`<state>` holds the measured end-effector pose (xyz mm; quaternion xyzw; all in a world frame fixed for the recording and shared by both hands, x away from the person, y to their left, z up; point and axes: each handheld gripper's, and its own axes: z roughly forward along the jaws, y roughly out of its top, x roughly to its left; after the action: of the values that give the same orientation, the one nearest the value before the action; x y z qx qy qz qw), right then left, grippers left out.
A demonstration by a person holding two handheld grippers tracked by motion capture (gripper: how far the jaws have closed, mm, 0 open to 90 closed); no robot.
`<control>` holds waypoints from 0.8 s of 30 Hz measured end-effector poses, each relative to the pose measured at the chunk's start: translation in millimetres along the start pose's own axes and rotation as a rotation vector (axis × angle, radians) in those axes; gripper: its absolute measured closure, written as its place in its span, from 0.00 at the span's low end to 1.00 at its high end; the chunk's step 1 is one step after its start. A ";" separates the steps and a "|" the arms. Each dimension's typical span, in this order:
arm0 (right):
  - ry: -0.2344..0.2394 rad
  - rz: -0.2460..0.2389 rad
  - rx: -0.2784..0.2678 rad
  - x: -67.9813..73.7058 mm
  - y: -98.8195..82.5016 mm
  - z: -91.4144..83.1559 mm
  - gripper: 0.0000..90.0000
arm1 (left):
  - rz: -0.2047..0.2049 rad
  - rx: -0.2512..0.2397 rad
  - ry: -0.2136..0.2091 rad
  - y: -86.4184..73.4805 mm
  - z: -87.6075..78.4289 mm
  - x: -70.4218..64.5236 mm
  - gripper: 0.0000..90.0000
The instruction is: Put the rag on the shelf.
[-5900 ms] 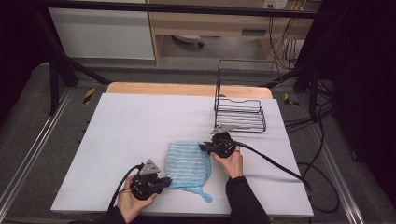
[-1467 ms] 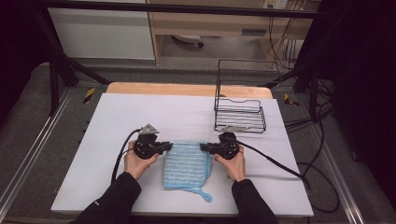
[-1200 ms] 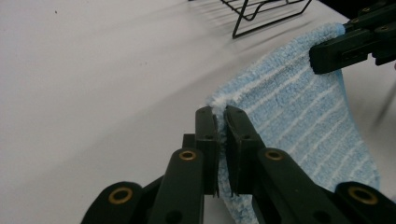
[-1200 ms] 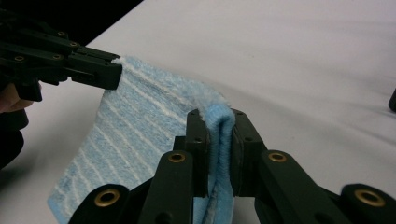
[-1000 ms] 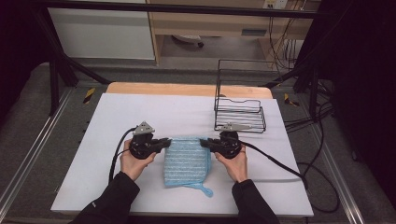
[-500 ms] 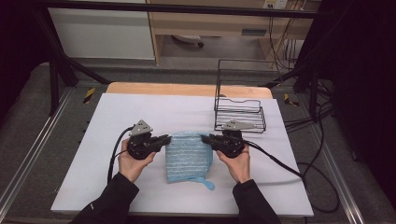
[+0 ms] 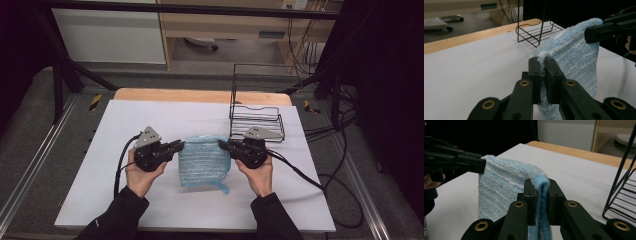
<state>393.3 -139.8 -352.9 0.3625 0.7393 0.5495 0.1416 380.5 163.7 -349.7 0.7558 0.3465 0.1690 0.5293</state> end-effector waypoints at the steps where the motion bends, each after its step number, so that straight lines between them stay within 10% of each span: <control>1: -0.003 -0.004 -0.005 0.9 1.1 -1.6 0.90 | 0.003 -0.007 0.004 1.2 -0.2 -1.0 0.94; 24: -0.128 -0.100 -0.127 8.4 27.3 -47.1 0.90 | 0.029 -0.131 -0.016 34.0 13.2 -21.0 0.94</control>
<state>369.2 -163.7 -309.5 0.3499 0.7094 0.5634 0.2385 385.7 133.1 -321.2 0.7259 0.3194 0.1931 0.5777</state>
